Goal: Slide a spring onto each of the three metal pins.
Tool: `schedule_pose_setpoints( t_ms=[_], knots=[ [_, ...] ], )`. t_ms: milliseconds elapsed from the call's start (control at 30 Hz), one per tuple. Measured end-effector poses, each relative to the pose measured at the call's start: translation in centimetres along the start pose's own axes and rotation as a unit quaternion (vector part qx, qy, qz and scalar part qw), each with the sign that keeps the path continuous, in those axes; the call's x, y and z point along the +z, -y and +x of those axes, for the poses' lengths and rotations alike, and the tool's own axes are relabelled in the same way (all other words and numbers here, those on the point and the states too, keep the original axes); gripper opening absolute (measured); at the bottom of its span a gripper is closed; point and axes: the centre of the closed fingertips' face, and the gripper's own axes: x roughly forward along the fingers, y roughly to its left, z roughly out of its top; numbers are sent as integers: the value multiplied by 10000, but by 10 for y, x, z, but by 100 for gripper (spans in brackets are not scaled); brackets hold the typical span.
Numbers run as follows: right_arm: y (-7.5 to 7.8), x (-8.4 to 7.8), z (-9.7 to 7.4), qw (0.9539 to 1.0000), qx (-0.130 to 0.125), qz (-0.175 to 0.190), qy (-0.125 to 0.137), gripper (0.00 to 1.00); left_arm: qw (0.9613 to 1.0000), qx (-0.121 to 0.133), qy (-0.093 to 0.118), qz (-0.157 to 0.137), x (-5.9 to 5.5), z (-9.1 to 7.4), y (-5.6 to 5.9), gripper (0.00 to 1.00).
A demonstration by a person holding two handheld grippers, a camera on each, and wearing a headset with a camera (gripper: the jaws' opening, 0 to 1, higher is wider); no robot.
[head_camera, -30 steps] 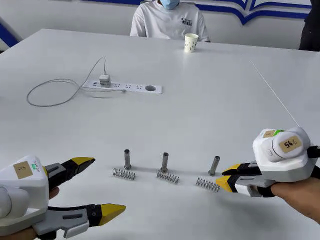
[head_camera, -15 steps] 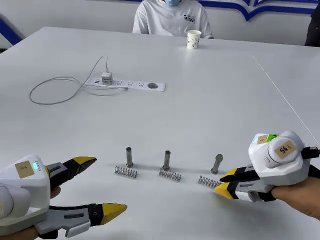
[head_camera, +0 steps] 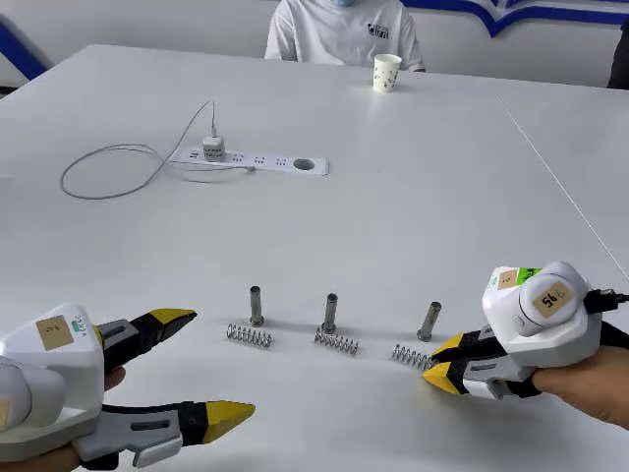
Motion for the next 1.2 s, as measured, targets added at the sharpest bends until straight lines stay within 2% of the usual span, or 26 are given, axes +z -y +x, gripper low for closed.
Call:
schedule_pose_setpoints(
  t_ms=[333,533,767,933,1200],
  knots=[
    [-4,0,-2,10000,27,23,-82,12,9998,-195,-39,39,-4,4,11,74],
    [-9,4,-6,9999,76,-54,-143,12,9987,-456,-127,198,-6,9,21,73],
    [-18,13,-11,9997,169,-137,-150,11,9956,-811,-156,451,2,23,34,71],
    [-26,20,-16,9993,278,-196,-152,11,9933,-986,-130,591,9,34,39,70],
    [-36,28,-20,9985,418,-304,-151,11,9895,-1234,-140,741,15,47,46,67]
  ],
)
